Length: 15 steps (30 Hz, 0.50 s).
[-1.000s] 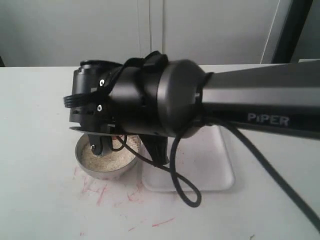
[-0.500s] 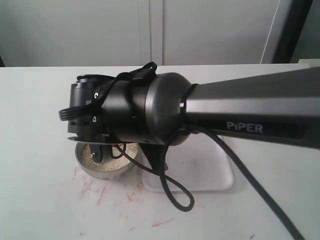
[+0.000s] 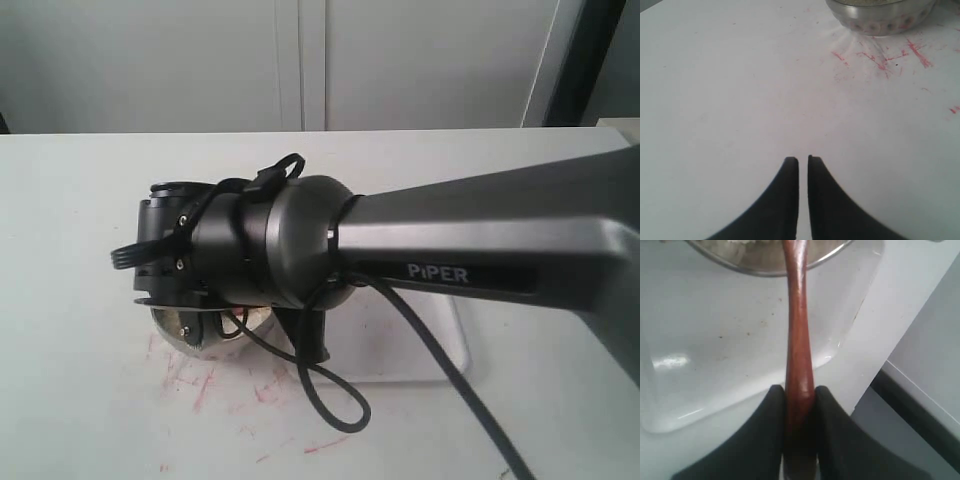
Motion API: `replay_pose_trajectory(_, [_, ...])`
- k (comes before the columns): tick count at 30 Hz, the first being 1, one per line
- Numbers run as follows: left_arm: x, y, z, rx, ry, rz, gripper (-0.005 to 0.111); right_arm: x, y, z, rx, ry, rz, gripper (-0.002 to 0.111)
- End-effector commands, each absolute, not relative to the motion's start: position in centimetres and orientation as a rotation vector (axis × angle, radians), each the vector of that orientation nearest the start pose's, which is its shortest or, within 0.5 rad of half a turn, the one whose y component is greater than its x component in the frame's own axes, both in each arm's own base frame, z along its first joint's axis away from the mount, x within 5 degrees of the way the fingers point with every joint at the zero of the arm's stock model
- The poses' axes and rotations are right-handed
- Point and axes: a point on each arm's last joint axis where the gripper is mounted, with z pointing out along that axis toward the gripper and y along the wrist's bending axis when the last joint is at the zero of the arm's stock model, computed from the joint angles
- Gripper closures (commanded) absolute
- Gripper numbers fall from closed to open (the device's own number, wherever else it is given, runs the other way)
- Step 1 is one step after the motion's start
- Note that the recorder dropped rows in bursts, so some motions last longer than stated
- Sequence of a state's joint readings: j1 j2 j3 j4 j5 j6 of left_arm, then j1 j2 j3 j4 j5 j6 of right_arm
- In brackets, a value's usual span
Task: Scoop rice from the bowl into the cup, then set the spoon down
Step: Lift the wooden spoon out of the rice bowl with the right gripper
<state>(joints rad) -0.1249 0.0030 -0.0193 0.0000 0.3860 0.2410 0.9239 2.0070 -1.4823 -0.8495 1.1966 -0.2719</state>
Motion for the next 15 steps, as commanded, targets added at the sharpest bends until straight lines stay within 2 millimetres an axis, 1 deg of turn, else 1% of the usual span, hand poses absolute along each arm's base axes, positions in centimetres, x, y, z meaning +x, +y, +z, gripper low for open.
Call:
replay_pose_trajectory(1, [5.06, -0.67, 17.83, 0.347, 1.869, 0.070, 0.092, 28.84, 28.28, 20.99, -1.899, 1.982, -1.010, 0.108])
replay_pose_trajectory(3, [5.06, -0.67, 17.83, 0.347, 1.869, 0.070, 0.092, 28.70, 28.40, 20.84, -1.893, 2.004, -0.972, 0.108])
replay_pose_trajectory(8, [5.06, -0.67, 17.83, 0.347, 1.869, 0.070, 0.092, 28.68, 28.33, 20.85, -1.775, 2.081, -0.954, 0.108])
replay_pose_trajectory(15, [5.06, -0.67, 17.83, 0.347, 1.869, 0.070, 0.092, 28.56, 28.17, 20.83, -1.741, 2.122, -0.956, 0.108])
